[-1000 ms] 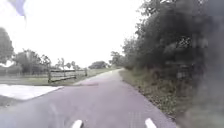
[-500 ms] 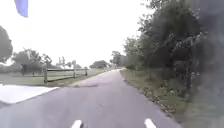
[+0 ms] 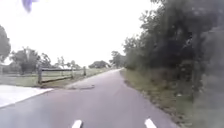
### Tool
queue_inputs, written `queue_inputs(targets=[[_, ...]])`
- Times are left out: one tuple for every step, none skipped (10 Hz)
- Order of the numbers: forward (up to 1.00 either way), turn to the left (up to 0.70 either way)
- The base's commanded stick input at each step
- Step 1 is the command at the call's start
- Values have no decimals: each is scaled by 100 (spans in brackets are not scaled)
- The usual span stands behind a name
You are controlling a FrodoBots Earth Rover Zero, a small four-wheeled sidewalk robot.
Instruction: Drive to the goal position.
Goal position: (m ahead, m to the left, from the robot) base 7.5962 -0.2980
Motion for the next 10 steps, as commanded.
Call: queue_inputs(targets=[[80, 3], [80, 3], [80, 3], [80, 3], [80, 3], [80, 3], [80, 3], [80, 3], [80, 3], [80, 3]])
